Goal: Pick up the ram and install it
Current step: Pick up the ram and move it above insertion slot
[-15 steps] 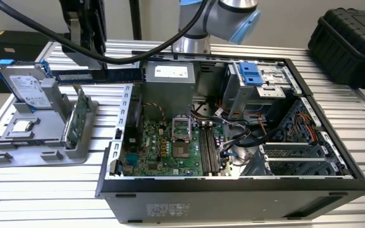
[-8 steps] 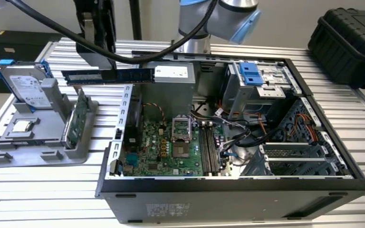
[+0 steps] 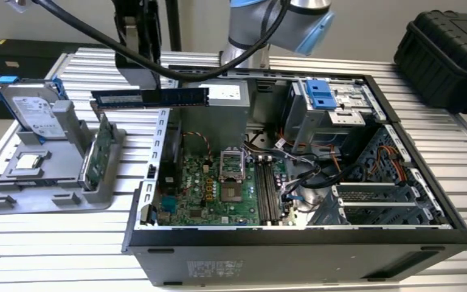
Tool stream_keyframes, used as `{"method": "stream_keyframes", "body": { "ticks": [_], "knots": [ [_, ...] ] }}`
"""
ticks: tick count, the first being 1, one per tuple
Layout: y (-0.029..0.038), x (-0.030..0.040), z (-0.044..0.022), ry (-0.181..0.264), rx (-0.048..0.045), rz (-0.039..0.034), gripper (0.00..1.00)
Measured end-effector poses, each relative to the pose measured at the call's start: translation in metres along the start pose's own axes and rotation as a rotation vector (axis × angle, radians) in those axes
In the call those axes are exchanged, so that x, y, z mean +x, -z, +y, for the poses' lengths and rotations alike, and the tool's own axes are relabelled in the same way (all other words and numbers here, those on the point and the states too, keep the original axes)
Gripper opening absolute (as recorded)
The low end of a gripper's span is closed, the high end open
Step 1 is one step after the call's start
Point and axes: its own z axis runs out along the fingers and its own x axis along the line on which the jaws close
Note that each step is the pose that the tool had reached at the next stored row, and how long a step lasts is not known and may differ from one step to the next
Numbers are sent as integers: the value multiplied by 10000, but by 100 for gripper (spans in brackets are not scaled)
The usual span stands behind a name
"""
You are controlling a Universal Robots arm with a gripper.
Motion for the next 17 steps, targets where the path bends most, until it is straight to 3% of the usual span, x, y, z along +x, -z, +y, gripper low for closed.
{"method": "stream_keyframes", "body": {
  "ticks": [17],
  "knots": [
    [2, -18, 209, 0, 0, -1, 0]
  ]
}}
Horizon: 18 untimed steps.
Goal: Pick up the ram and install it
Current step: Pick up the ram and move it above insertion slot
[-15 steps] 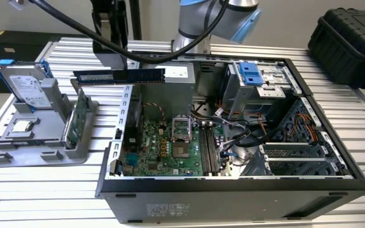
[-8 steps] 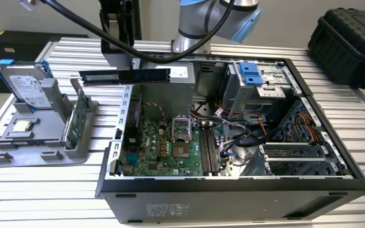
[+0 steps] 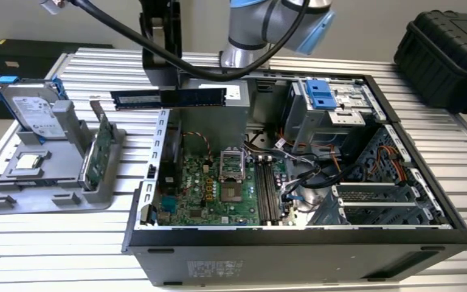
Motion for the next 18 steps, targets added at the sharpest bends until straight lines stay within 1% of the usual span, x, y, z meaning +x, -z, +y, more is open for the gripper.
{"method": "stream_keyframes", "body": {
  "ticks": [18],
  "knots": [
    [2, -19, 223, -62, 1, 1, 0]
  ]
}}
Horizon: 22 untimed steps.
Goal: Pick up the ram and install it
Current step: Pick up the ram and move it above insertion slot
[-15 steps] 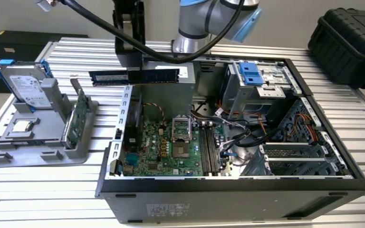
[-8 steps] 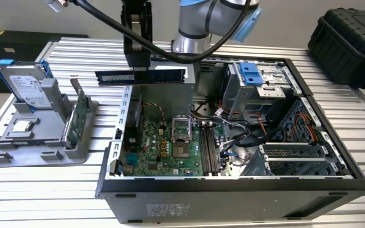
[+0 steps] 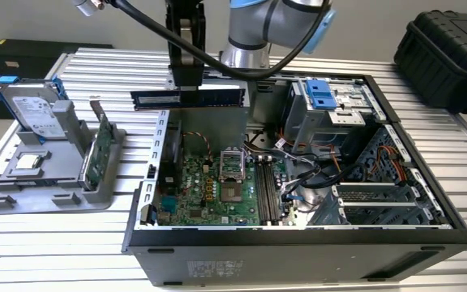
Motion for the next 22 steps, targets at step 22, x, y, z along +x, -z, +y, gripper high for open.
{"method": "stream_keyframes", "body": {
  "ticks": [22],
  "knots": [
    [4, -30, 368, -85, 7, 1, 0]
  ]
}}
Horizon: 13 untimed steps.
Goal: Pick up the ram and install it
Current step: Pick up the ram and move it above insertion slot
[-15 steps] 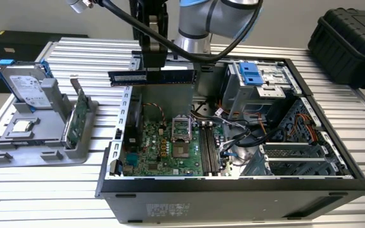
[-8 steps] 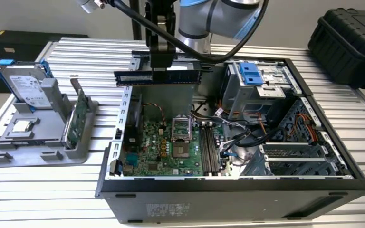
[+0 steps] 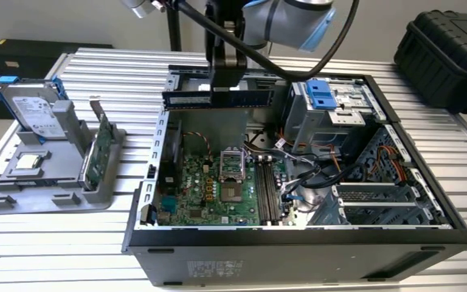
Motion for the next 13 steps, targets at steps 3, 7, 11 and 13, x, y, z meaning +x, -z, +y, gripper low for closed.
{"method": "stream_keyframes", "body": {
  "ticks": [3, 7, 11, 13],
  "knots": [
    [1, -4, 65, -4, 1, 0, 0],
    [1, -11, 151, -8, 1, 1, 0],
    [2, -16, 224, -11, 2, 0, 0],
    [2, -19, 258, -12, 2, 1, 0]
  ]
}}
